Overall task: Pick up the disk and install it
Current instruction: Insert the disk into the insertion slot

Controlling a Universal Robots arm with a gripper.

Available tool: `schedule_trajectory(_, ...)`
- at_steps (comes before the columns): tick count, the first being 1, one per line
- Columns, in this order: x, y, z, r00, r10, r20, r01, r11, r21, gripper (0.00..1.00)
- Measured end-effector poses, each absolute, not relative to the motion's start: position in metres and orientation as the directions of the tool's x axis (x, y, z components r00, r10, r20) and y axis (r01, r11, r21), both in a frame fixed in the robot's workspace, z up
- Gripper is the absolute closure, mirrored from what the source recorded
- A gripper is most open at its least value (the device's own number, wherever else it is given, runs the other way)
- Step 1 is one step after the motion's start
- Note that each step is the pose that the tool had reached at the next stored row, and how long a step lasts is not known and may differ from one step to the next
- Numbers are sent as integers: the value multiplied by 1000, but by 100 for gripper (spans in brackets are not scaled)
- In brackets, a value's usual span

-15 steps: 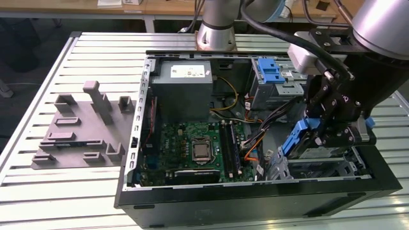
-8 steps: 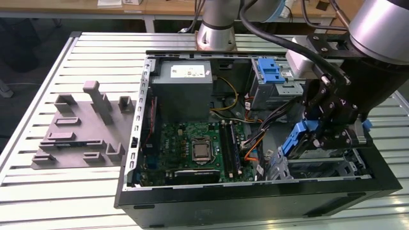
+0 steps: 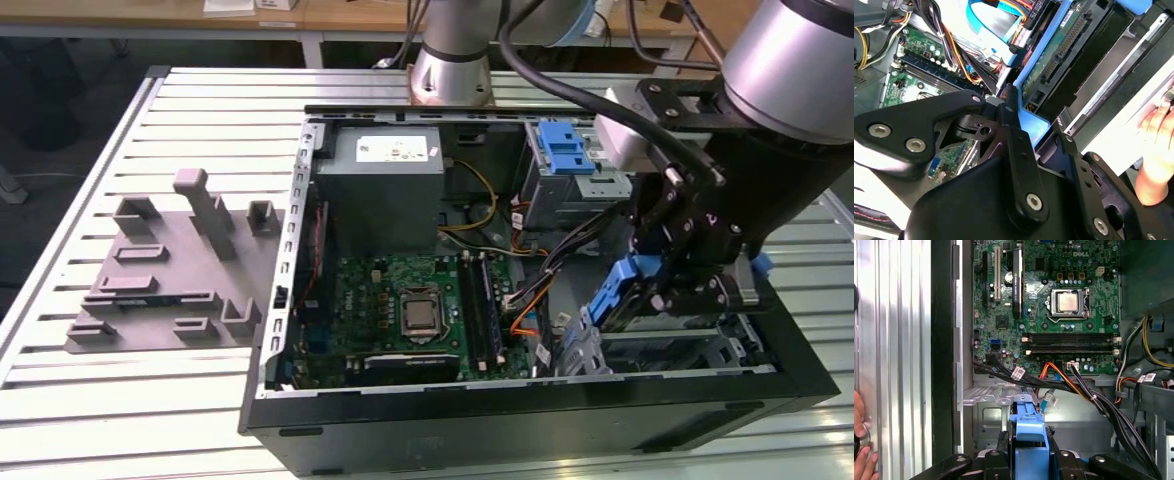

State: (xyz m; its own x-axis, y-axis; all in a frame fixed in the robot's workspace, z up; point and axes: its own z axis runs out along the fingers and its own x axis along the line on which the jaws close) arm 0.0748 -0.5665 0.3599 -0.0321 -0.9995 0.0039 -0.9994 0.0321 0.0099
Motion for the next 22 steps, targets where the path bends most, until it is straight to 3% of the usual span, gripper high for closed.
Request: schedule_trajectory(22,75,-566,345,-32,-999,4,-999,32,10,64)
